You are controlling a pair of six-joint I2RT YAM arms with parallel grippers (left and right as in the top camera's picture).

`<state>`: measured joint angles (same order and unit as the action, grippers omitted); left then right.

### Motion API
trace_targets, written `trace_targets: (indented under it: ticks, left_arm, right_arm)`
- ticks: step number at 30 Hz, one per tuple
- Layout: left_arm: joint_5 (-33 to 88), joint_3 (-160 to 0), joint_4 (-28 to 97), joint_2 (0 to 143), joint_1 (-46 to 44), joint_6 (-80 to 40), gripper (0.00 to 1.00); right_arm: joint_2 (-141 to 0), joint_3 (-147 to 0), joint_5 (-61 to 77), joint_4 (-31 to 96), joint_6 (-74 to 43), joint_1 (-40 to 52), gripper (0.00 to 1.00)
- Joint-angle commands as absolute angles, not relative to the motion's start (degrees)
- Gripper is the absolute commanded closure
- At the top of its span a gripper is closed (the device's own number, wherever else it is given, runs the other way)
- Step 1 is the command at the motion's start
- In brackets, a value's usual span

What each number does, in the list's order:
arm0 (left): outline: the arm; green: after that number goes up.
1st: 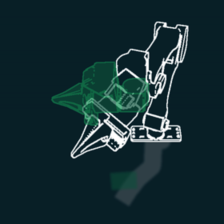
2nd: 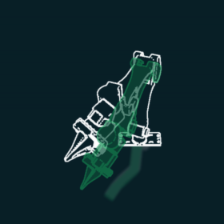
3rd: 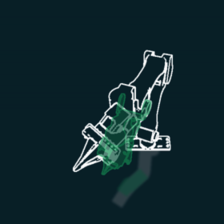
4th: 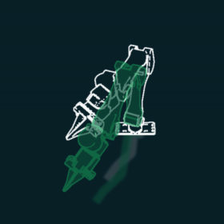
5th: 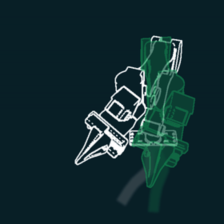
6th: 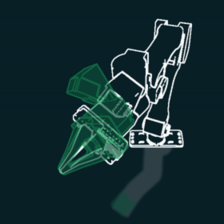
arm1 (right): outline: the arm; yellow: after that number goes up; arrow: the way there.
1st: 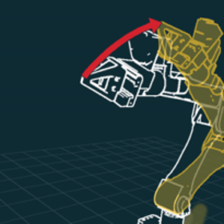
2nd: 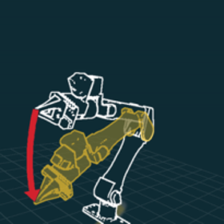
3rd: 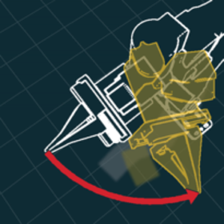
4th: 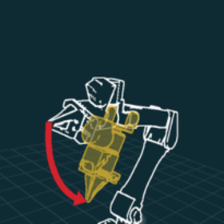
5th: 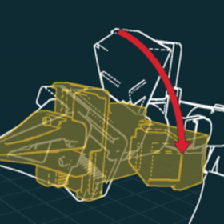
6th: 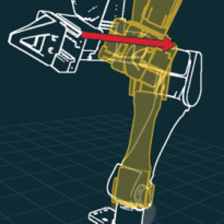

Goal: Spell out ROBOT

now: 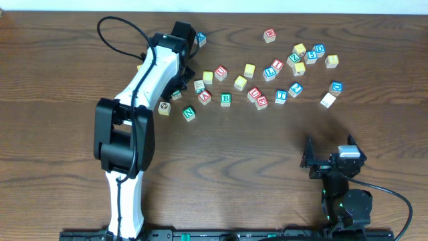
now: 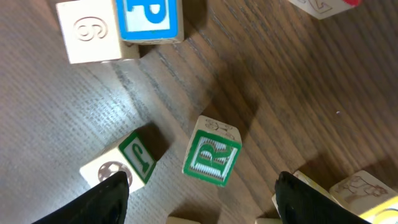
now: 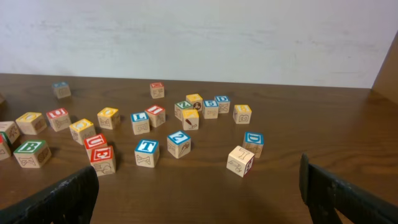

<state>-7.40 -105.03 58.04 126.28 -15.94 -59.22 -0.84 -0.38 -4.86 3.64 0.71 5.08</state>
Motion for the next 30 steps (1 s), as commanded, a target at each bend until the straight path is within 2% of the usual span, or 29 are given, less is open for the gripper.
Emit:
trace_targets:
  ticks: [1,30]
  left_arm:
    - [-7.5,-106.2,57.8,127.2,-15.9,-56.8,0.25]
    - [-7.5,-106.1,54.9,130.1,-15.9,-54.4,0.25]
  right_arm:
    - [-0.6,-0.3,-4.8,3.9,1.3,4.7,0.01]
    - [-0.6,-0.3,-4.8,3.9,1.4,4.7,0.01]
